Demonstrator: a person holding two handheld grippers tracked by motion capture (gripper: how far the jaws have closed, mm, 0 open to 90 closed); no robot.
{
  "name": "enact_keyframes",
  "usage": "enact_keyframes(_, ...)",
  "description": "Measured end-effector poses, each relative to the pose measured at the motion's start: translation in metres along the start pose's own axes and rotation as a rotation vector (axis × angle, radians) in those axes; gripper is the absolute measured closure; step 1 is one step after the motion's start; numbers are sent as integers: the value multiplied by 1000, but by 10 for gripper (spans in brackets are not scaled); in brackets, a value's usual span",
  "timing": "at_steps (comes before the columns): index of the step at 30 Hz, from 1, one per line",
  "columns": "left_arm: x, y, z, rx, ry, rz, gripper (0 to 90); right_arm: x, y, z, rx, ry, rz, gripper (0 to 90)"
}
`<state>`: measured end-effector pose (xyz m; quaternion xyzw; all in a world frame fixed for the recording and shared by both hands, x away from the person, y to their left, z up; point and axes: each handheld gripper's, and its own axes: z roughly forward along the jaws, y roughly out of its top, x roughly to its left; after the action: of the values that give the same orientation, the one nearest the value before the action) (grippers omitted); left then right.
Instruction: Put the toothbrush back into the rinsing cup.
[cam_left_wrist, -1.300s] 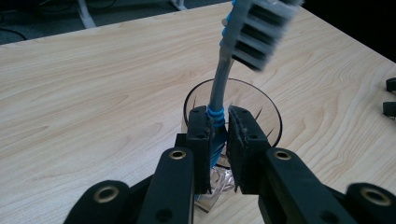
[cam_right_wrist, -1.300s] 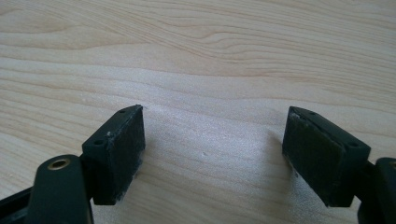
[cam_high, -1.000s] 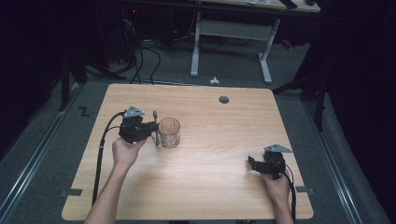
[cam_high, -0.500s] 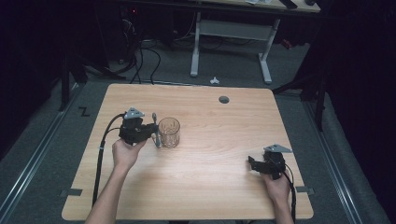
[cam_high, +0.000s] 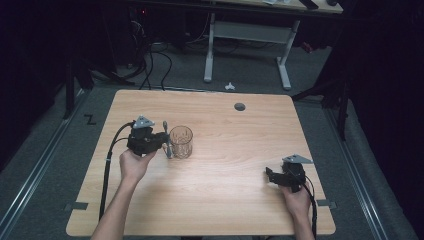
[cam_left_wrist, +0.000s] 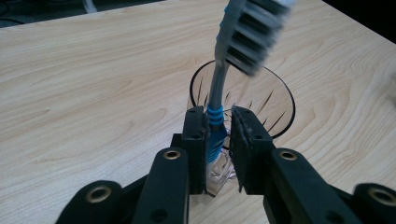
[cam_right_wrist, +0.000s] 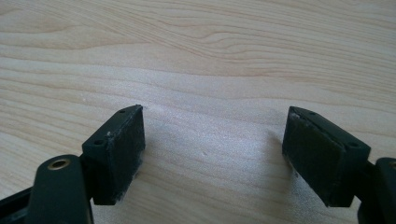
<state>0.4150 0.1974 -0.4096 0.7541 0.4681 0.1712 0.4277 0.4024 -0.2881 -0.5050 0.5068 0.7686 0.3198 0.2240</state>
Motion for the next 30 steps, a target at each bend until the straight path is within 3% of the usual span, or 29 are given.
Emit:
enact_keyframes(18,-8,-1,-9,-6,51,49,580,0,0,0,0,0,0,213)
enact_keyframes(30,-3,-7,-22,-28,83,27,521,0,0,0,0,0,1,213)
